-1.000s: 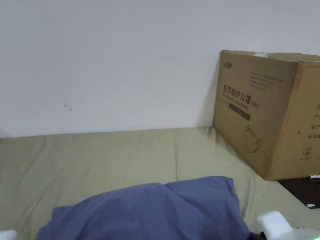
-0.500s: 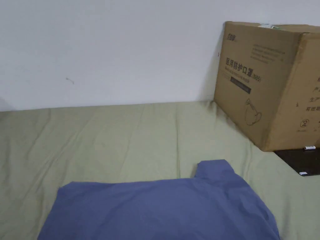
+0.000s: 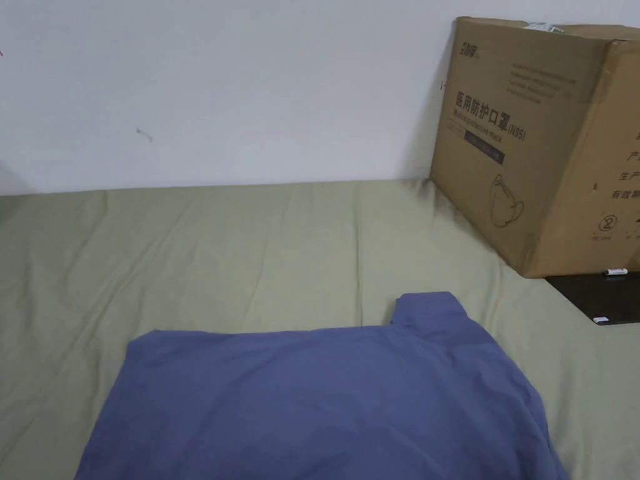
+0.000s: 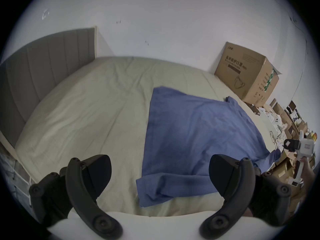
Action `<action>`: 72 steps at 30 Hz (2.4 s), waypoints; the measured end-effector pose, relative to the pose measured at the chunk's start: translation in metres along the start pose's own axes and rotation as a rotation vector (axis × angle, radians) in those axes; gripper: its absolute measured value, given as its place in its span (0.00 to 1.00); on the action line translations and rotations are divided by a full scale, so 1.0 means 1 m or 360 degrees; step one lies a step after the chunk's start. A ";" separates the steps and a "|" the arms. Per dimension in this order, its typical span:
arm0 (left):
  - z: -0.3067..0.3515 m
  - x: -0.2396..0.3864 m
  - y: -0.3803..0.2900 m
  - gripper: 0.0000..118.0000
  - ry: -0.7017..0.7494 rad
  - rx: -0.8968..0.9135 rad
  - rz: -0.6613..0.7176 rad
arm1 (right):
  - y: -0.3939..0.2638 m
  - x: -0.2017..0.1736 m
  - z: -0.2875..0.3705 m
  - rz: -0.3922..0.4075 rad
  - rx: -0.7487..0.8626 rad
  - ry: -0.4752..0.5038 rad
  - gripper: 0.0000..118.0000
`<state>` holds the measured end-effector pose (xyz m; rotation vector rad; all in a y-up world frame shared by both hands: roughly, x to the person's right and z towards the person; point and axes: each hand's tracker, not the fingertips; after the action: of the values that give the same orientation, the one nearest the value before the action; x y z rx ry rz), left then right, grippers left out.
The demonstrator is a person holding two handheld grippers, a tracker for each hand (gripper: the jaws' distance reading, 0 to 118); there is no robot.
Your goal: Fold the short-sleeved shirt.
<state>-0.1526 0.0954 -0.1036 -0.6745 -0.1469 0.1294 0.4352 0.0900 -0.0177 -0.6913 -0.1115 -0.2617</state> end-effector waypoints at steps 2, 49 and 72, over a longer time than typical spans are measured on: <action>0.016 0.019 0.003 0.88 0.0017 0.0160 -0.0063 | 0.002 -0.017 0.018 0.0031 0.0177 0.0016 0.89; -0.295 0.012 0.154 0.03 0.0064 0.0025 -0.0373 | 0.206 -0.014 -0.256 -0.0029 -0.0119 0.0195 0.11; -0.242 0.005 0.151 0.03 0.0086 -0.0038 -0.0288 | 0.225 -0.026 -0.314 0.0226 -0.0374 -0.0159 0.01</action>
<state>-0.1158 0.0651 -0.3844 -0.6847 -0.1569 -0.0644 0.4770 0.0600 -0.4014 -0.9421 -0.1272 -0.1042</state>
